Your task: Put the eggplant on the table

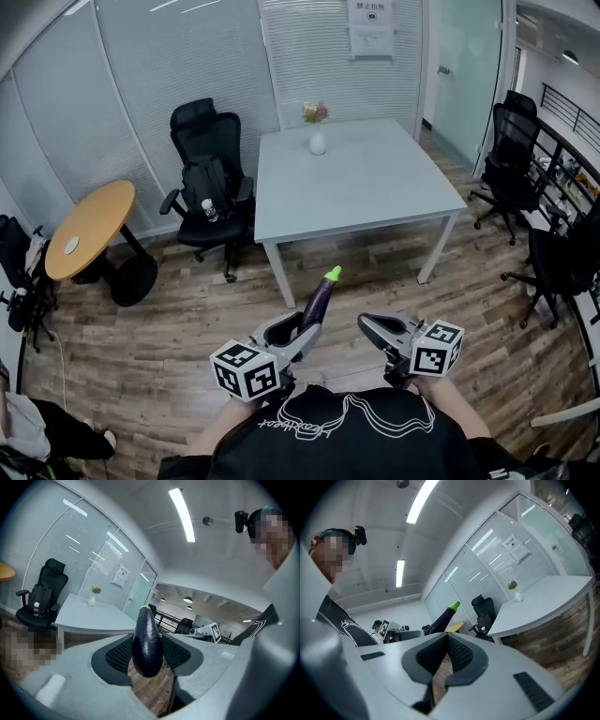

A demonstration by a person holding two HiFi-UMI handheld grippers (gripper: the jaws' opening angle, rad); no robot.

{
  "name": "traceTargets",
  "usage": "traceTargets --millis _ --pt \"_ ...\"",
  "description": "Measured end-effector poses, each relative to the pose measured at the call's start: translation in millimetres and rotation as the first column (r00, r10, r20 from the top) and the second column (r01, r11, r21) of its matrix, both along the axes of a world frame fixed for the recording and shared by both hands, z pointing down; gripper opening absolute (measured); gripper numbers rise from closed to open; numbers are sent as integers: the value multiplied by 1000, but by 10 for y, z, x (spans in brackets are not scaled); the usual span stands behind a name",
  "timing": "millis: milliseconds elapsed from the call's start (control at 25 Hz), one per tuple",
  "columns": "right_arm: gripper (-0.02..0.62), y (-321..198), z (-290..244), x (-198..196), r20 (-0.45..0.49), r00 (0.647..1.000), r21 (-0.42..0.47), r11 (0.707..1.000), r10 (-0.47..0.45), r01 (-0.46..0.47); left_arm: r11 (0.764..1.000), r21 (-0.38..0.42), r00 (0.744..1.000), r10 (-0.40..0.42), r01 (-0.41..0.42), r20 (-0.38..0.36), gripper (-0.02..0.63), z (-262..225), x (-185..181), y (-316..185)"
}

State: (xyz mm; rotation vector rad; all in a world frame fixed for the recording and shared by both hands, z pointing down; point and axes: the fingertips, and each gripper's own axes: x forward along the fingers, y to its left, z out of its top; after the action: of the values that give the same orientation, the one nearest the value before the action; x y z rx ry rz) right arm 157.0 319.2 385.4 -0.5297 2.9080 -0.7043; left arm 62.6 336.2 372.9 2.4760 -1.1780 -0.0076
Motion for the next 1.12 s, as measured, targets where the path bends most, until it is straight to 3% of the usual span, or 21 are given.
traceTargets --millis 440,1120 --pt "8 -679 96 -271 -26 1000 -17 1000 8 -9 1000 -18 1000 5 -5 -30 202 120 -282 -719" --pt "8 -2826 52 -1042 -58 997 -72 996 43 -47 998 -57 998 32 -35 -49 202 56 -1086 -2955"
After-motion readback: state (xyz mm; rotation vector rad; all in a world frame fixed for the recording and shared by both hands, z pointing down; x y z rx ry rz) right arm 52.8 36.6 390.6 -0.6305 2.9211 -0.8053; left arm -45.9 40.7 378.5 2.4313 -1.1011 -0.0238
